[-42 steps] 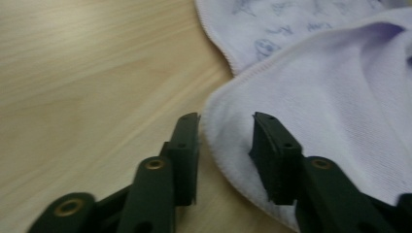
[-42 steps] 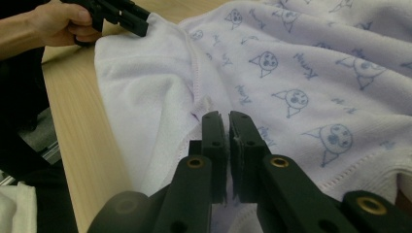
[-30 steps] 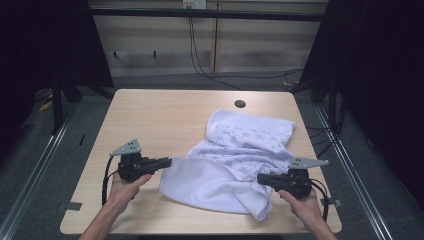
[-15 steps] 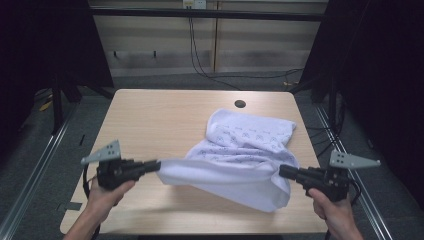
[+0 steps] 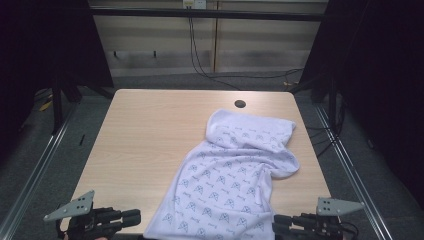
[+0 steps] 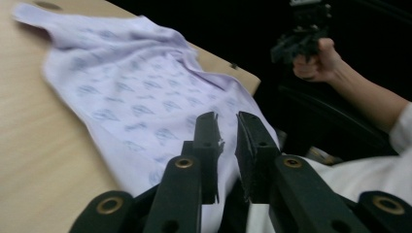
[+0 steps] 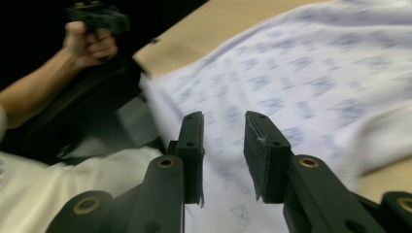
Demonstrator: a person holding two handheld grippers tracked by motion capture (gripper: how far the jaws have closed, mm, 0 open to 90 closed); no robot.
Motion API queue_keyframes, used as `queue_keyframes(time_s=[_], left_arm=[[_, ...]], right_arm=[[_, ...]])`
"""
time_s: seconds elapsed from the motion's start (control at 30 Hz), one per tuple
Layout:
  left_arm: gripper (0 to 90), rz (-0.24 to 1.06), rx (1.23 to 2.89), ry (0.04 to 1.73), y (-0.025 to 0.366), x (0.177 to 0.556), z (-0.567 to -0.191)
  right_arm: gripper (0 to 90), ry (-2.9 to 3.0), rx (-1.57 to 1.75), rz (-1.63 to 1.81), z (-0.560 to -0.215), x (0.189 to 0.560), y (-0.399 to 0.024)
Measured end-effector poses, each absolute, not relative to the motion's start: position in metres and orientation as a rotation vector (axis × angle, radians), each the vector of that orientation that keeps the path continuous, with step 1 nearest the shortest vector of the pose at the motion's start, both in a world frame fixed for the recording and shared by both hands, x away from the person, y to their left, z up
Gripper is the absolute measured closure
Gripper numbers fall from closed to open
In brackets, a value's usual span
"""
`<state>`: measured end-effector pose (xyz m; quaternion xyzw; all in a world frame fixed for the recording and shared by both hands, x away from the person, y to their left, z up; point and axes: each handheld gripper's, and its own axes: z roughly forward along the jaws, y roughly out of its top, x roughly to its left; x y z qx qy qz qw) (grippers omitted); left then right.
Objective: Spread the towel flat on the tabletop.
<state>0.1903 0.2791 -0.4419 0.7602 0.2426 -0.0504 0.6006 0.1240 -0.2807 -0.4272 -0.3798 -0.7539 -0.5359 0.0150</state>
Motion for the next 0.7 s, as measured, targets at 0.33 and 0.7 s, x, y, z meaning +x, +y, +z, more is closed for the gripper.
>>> queue_keyframes(time_s=[0.33, 0.7], left_arm=[[82.5, -0.069, 2.018, 0.693, 0.195, 0.305, -0.483], [83.3, -0.028, 2.159, 0.698, 0.156, 0.329, -0.507]], right_arm=[[64.8, -2.571, -1.412, -1.374, -0.466, 0.205, -0.264], [62.5, -2.664, -1.488, -1.225, -0.487, 0.230, -0.260]])
